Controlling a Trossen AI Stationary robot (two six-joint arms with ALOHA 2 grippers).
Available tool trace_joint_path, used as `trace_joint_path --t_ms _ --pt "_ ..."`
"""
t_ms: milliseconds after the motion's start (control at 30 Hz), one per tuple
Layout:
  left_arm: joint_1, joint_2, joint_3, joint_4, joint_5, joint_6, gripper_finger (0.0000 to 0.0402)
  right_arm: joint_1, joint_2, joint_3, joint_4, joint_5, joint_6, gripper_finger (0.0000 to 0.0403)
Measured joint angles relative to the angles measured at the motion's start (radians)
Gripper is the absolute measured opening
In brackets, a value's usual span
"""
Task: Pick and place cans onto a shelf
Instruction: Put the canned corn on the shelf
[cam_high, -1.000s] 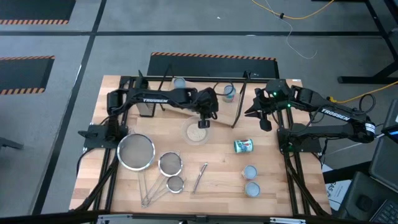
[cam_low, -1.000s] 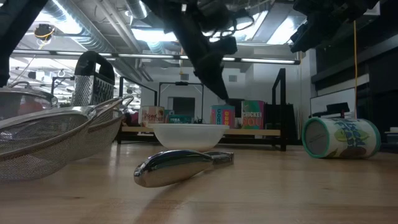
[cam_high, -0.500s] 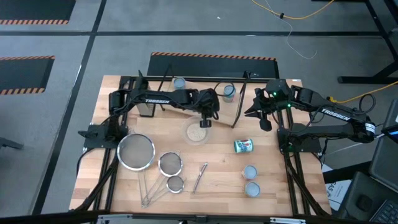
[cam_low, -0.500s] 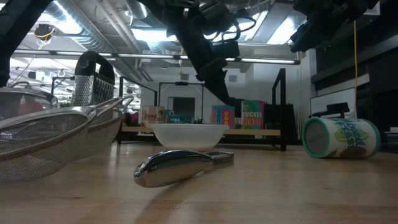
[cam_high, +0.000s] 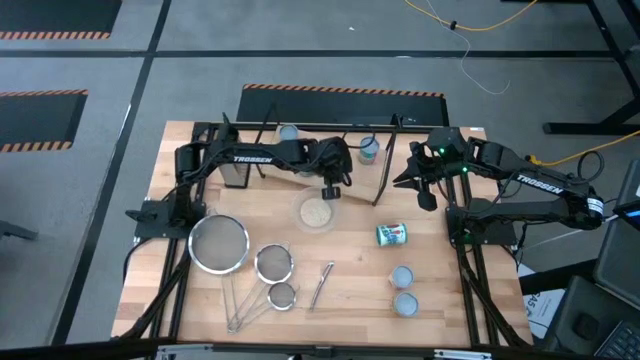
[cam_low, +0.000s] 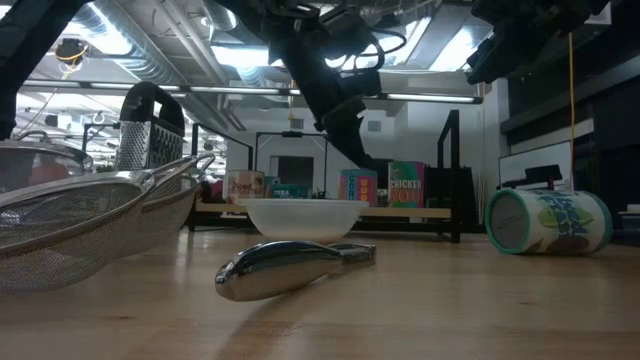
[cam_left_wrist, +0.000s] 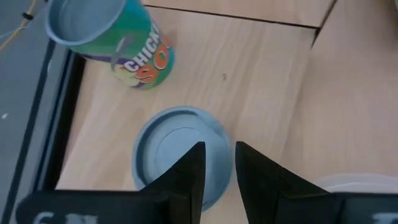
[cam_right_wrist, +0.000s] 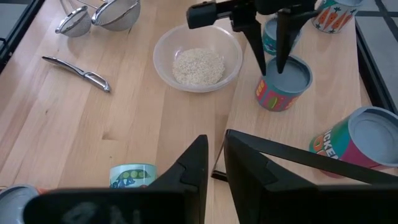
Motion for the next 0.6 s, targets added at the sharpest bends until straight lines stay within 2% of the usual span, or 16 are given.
trace_joint_path --t_ms 400,600 --pt "0.0 0.005 0.0 -0.039 0.002 0.001 0.0079 0.0 0.0 0.0 0.0 0.0 -0.001 0.0058" --pt "0.0 0.005 0.0 -0.053 0.002 0.001 0.0037 0.0 0.0 0.0 0.0 0.0 -0.001 0.0058"
